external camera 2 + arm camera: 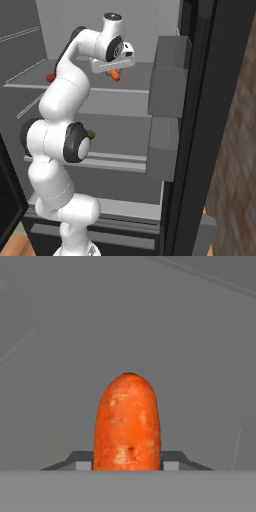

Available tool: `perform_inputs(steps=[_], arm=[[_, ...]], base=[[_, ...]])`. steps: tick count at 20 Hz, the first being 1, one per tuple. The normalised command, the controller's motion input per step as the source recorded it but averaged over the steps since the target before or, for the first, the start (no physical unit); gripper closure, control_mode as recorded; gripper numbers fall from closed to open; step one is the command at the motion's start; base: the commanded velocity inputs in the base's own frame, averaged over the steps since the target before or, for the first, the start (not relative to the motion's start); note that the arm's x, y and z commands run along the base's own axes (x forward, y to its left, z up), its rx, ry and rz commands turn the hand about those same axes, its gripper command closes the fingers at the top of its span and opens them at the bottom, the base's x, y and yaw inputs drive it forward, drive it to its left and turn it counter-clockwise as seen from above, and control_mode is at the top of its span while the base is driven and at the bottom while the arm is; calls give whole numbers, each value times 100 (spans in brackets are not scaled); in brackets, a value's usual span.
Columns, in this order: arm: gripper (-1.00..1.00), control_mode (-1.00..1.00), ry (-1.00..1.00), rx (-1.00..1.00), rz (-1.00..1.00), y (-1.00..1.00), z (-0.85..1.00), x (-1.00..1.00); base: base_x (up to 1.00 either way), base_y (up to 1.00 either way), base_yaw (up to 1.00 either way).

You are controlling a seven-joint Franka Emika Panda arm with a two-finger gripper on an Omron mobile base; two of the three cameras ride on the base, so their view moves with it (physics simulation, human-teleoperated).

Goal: Open the fridge, remove the kiwi, carrot, and steak, and place them on any counter.

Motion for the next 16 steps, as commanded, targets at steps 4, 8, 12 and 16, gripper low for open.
perform_inputs(steps=[4, 8, 12, 16], arm=[[100, -100, 0, 0, 0, 0, 0, 0], [100, -100, -9, 0, 0, 8, -26, -53], [100, -100, -25, 0, -3, 7, -19, -100], [100, -100, -26, 0, -1, -4, 14, -100]], base=[[0, 0, 0], [0, 0, 0], [0, 0, 0], [0, 0, 0]])
